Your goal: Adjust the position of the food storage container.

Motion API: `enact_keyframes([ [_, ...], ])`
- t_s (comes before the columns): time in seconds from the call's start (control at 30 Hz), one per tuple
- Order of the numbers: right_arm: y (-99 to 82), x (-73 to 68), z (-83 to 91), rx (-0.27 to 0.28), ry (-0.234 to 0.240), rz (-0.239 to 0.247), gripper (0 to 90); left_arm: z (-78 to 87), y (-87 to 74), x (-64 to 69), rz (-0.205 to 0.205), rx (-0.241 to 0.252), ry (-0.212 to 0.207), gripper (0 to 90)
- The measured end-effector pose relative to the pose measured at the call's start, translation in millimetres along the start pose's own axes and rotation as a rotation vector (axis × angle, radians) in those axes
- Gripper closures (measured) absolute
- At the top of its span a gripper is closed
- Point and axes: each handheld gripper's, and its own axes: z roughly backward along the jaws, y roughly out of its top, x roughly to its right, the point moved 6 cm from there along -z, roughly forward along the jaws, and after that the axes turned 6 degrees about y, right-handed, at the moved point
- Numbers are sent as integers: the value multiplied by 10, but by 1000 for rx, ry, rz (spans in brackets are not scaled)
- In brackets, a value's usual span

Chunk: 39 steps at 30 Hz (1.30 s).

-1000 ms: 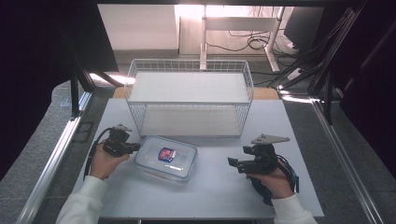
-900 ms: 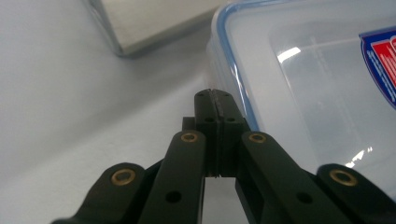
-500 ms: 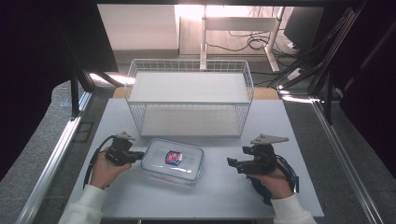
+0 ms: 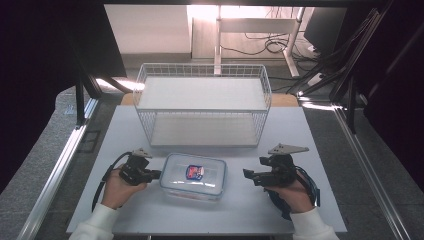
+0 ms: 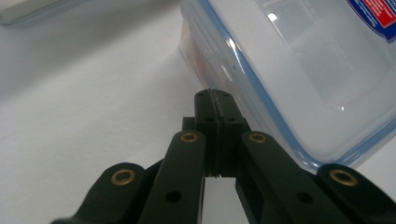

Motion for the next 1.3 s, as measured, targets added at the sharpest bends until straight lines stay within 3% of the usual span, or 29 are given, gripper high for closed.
enact_keyframes([
  [0.07,-1,1,-1,-1,-2,-2,194,-19,-13,60,-24,-11,-6,900],
  [0.5,1,11,-1,2,-8,-17,194,-11,-44,152,-32,-7,-23,890],
  [0.6,10,7,10,10,-8,-23,194,104,3,45,30,41,6,884],
  [0.63,10,7,10,10,-8,-23,194,104,3,45,30,41,6,875],
  [0.7,19,-1,16,15,1,-30,193,188,54,-7,84,92,19,860],
  [0.8,29,-21,2,20,12,-38,190,344,175,-29,149,186,44,684],
  [0.93,29,-49,-11,18,17,-36,186,489,312,8,177,248,57,454],
  [1.0,30,-54,-12,19,19,-35,185,514,335,27,176,259,54,408],
  [1.03,31,-63,-9,18,22,-34,183,531,350,53,178,267,48,340],
  [1.13,34,-74,-5,22,28,-36,179,524,334,120,182,252,50,249],
  [1.3,35,-87,-13,19,37,-38,171,513,280,134,220,251,51,149],
])
